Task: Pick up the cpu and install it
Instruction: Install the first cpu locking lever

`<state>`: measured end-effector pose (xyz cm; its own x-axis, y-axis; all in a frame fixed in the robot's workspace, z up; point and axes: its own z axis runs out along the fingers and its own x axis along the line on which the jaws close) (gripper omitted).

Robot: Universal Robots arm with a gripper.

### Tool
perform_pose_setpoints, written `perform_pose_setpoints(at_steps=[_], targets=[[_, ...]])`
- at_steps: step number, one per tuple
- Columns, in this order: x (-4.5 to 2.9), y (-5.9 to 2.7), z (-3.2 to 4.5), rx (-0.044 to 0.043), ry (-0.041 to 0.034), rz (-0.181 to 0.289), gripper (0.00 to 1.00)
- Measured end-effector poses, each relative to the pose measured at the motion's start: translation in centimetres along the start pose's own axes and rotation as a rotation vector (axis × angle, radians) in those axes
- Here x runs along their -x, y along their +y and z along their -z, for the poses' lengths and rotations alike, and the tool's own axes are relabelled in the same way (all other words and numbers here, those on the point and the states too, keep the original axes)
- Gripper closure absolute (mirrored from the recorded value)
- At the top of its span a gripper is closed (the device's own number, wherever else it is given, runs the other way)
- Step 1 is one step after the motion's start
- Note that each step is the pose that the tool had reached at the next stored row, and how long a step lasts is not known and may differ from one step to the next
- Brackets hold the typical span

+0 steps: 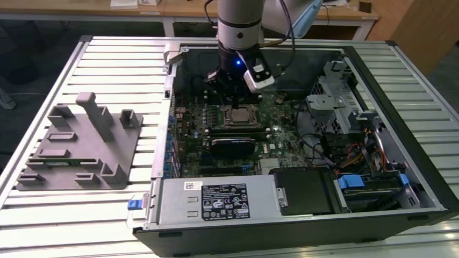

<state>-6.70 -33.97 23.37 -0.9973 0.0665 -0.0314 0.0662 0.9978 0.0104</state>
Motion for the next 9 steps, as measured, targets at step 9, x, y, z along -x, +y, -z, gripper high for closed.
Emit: perform_pose_setpoints(at_steps=[9], targets=[[-1.68,-0.11,0.05,0.0002,-0.0003,0.000,0.89]])
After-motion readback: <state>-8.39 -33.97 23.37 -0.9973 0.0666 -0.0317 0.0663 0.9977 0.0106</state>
